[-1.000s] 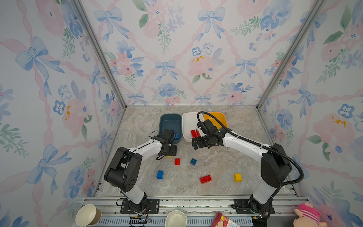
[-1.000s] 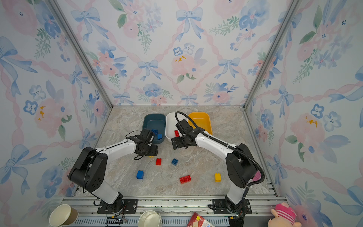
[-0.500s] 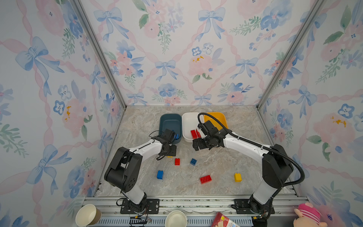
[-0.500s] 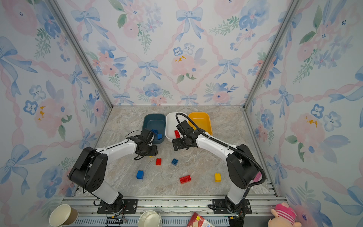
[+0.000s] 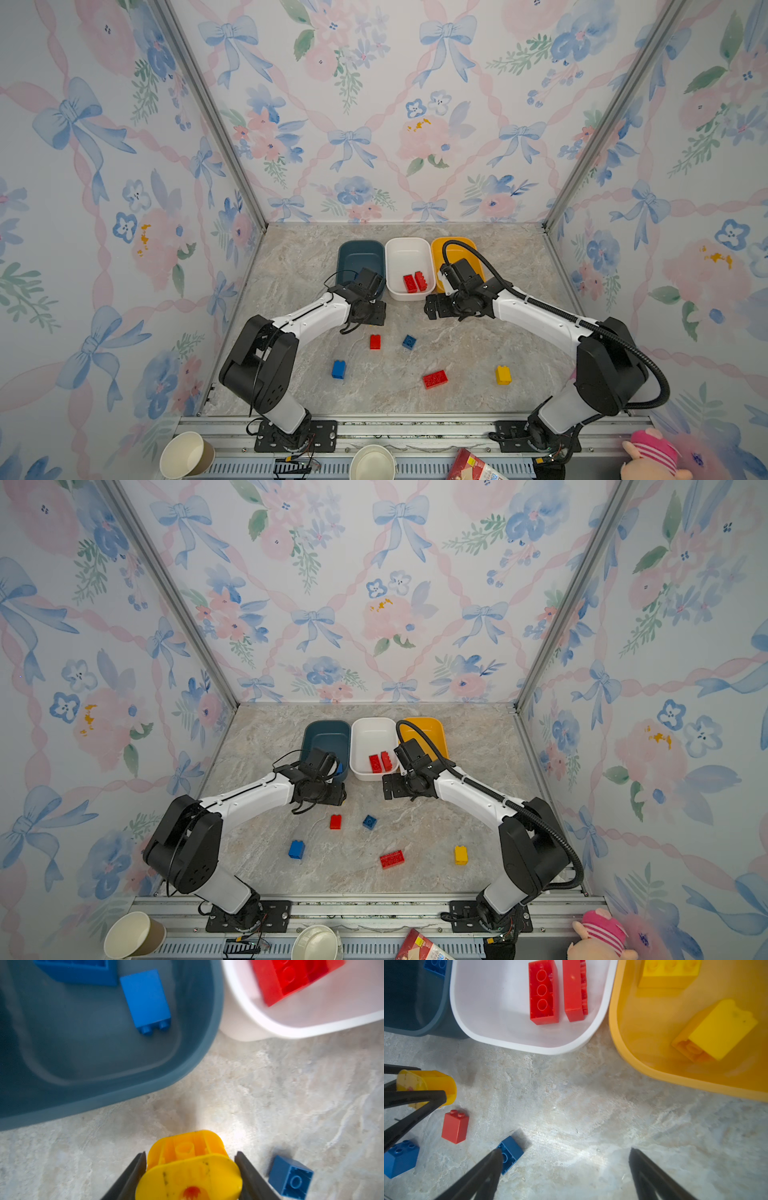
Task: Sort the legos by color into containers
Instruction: 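Drop the rocket piece into the yellow bin while the right gripper moves off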
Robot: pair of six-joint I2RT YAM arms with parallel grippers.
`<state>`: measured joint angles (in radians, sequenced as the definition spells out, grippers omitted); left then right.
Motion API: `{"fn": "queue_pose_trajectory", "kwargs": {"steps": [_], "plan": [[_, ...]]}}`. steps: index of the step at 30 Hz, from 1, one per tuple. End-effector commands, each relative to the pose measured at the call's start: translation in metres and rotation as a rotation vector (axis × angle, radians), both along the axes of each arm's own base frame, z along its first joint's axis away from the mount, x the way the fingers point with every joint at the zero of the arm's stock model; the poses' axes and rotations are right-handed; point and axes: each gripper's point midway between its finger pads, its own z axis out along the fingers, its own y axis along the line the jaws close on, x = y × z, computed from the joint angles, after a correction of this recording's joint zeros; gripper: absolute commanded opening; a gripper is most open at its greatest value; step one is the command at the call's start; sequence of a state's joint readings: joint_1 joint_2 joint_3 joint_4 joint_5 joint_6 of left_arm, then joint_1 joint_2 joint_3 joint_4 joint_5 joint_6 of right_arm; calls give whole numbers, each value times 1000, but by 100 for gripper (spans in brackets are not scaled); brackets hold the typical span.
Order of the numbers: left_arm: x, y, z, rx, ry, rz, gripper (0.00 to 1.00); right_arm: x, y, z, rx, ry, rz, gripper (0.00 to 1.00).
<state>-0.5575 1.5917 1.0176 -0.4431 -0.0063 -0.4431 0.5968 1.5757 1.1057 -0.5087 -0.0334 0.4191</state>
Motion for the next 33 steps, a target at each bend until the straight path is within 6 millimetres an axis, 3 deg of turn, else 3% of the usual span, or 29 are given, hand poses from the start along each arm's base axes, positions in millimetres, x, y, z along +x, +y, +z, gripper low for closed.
{"fn": "queue_pose_trajectory", "kwargs": {"steps": [1,10,18,26,33], "plan": [[2,-23,21,-55,-25,-28,58,-4,-11,2,26,2,-40,98],[12,-87,56,-135,-82,-124,57,-25,-45,-9,23,37,-116,97],[30,-135,77,-192,-116,-185,56,-44,-79,-6,15,42,-183,97],[56,-182,85,-235,-146,-235,56,-59,-106,4,7,27,-248,97],[89,-223,89,-287,-181,-267,55,-65,-118,13,12,10,-286,97]]}}
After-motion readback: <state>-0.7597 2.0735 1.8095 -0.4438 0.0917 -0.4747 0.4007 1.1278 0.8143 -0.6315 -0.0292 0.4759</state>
